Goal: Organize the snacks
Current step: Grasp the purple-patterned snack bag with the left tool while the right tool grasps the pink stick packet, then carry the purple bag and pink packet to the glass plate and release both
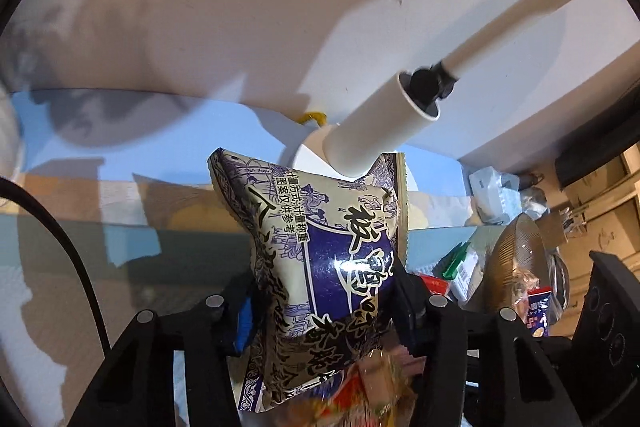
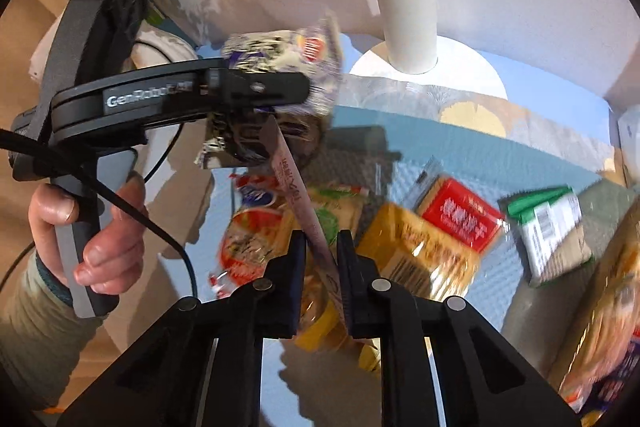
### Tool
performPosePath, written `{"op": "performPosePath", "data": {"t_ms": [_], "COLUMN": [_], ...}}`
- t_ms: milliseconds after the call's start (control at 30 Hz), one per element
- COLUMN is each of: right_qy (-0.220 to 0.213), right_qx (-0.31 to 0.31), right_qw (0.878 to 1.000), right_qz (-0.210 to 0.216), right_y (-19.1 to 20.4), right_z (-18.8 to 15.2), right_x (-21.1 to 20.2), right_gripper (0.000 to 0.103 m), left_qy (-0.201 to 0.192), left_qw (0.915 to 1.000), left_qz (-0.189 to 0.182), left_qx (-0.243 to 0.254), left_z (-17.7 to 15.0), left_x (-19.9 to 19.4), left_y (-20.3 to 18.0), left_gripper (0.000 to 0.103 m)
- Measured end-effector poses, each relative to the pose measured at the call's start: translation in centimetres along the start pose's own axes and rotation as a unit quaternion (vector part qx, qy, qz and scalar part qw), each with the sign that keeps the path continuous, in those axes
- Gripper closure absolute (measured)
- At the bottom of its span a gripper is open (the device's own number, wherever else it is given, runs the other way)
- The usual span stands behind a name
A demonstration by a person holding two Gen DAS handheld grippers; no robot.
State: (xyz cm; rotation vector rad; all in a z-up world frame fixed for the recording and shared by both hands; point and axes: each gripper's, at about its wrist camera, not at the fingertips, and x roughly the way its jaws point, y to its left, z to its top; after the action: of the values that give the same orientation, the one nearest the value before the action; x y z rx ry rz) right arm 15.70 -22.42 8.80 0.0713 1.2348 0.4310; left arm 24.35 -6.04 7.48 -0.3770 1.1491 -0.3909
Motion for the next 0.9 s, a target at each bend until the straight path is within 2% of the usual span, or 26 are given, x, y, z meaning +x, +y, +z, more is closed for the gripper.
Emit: {"op": "performPosePath", "data": {"t_ms": [233, 367, 433, 467, 500, 533, 633, 800, 900], "right_qy": [-0.027, -0.021, -0.009, -0.002, 0.001, 0.004, 0.016, 0.059, 0.064], "right_qx": [0.021, 0.034, 0.036, 0.026, 0.013, -0.01, -0.061, -0.107, -0.141], "right_qw": [0.999, 0.999, 0.998, 0.999, 0.999, 1.0, 0.998, 0.992, 0.986], "right_qz": [0.015, 0.036, 0.043, 0.041, 0.033, 0.014, -0.028, -0.039, -0.063], "right_y": [0.4, 0.1, -0.1, 0.0, 0.2, 0.4, 1.0, 1.0, 1.8], "right_z": [-2.8, -4.3, -4.6, -4.8, -4.7, -4.8, -4.3, -3.9, -3.7], "right_x": [-3.7, -4.3, -4.1, -3.8, -3.3, -3.0, -1.5, 0.9, 1.5], "right_gripper": [0.089, 0.088, 0.079, 0.067, 0.057, 0.056, 0.056, 0.055, 0.055], "left_qy": [-0.022, -0.027, -0.031, -0.033, -0.034, -0.035, -0.036, -0.045, -0.054], "left_qw": [0.9997, 0.9994, 0.9991, 0.999, 0.9989, 0.9988, 0.9982, 0.9961, 0.9947], "left_qz": [0.01, 0.019, 0.021, 0.021, 0.023, 0.025, 0.03, 0.042, 0.049], "left_qx": [-0.004, -0.012, -0.018, -0.02, -0.023, -0.024, -0.037, -0.063, -0.072], "left_z": [-2.1, -3.3, -4.1, -4.5, -5.1, -5.5, -7.3, -10.3, -12.1], "left_x": [-4.6, -6.0, -6.8, -7.2, -7.7, -8.1, -9.3, -11.5, -12.9], "left_y": [0.9, 1.1, 1.3, 1.4, 1.6, 1.9, 3.0, 4.9, 5.9], "left_gripper": [0.051, 0.051, 0.051, 0.051, 0.05, 0.05, 0.05, 0.05, 0.05]}}
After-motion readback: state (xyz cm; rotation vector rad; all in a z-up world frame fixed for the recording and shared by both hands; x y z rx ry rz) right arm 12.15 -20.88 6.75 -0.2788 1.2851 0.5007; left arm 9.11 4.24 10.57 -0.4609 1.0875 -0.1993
